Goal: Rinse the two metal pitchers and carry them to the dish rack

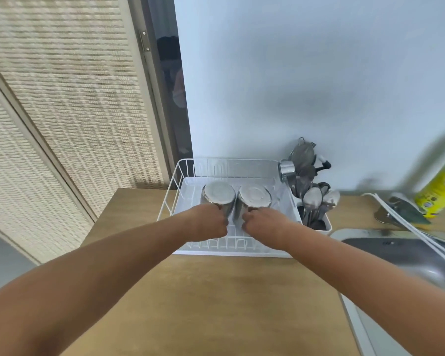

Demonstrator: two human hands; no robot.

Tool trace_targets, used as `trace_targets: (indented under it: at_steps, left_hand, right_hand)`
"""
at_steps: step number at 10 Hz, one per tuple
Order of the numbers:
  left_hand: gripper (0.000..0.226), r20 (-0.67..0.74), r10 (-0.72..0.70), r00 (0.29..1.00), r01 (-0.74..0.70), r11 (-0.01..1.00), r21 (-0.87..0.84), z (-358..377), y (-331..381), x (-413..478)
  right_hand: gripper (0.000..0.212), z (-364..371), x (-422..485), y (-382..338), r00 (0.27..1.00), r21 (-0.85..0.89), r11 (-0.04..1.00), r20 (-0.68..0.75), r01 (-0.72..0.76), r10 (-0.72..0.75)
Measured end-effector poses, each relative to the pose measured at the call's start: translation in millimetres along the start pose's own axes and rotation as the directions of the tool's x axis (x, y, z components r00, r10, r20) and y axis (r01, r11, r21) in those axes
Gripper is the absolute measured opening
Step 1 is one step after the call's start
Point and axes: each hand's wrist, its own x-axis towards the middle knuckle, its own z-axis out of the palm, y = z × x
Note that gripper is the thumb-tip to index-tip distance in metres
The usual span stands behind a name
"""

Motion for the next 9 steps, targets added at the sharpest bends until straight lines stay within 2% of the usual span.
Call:
trace_targets:
  at_steps: [1,2,3,4,6,7,8,9]
  left_hand:
    - [0.015,-0.311,-0.118,0.943,0.084,0.989,-0.119,8.7,-5.6,-5.9]
    - [0.033,-0.417,-0.386,0.823,0.286,0.916,-0.282,14.3,-2.9,-6.2]
    - [0.047,-0.276,-0.626,0.73,0.459,0.747,-0.481,19.8,-2.8,-6.4]
    - [0.032,-0.187,-0.69,0.699,0.517,0.668,-0.534,24.9,0.1,-5.2]
    - [0.025,-0.116,-0.732,0.672,0.564,0.607,-0.561,20.6,5.9,-2.1]
    - [0.032,-0.054,-0.757,0.651,0.579,0.541,-0.61,8.8,4.4,-2.4]
    - [0.043,-0.092,-0.853,0.513,0.497,0.383,-0.778,-7.3,20.1,-3.4]
    - [0.036,-0.196,-0.916,0.35,0.337,0.319,-0.886,-17.6,55.0,-7.7]
  right_hand:
    - [0.035,7.1,-3.1,2.9,0.99,0.077,0.996,-0.131,-0.035,0.045]
    - [0.039,19.6,-4.7,2.3,0.921,0.137,0.978,-0.337,-0.157,0.195]
    - [0.039,32.1,-5.2,-0.4,0.812,0.288,0.882,-0.359,-0.374,0.461]
    - [0.042,38.4,-3.5,-3.3,0.77,0.372,0.821,-0.321,-0.433,0.552]
    - [0.045,33.8,-2.5,-12.7,0.771,0.419,0.782,-0.248,-0.461,0.587]
    - [0.047,30.1,-4.4,-15.1,0.743,0.487,0.742,-0.246,-0.461,0.623]
    - [0.044,30.7,-13.8,-34.1,0.619,0.627,0.657,-0.332,-0.419,0.712]
    - [0.038,37.7,-22.3,-70.0,0.436,0.763,0.574,-0.427,-0.296,0.792]
